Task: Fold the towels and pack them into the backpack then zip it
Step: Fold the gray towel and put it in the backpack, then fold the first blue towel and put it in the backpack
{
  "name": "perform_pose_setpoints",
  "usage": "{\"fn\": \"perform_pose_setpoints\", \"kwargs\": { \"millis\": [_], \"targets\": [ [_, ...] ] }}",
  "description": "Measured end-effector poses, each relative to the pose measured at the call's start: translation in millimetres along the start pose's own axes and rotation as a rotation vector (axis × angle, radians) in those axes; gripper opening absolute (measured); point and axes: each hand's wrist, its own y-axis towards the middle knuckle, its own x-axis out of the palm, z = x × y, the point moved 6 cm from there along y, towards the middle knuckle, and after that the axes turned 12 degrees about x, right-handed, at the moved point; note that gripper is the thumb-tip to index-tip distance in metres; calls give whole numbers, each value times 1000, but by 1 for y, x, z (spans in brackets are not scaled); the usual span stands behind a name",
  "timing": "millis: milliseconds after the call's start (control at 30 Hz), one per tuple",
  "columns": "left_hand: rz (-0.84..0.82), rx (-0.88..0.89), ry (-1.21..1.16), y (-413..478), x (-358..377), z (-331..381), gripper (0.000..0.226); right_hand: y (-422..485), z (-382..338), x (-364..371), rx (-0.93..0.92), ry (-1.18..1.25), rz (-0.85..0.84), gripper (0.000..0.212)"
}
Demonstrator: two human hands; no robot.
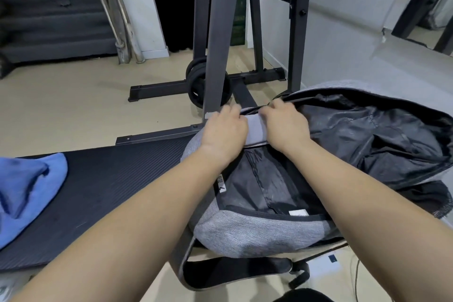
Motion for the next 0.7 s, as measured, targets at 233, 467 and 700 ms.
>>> {"fn": "perform_pose_setpoints", "kwargs": {
  "millis": [233, 467, 700],
  "targets": [
    [-162, 56, -292, -5, 25, -8, 27, -2, 5, 22, -118, 30, -318, 32],
    [-383, 72, -375, -9, 28, -10, 46, -5, 1, 25, -121, -65, -418, 41],
    [-193, -67, -556, -54, -21, -48, 38, -31, -3, -32, -52, -20, -213, 34]
  ]
}}
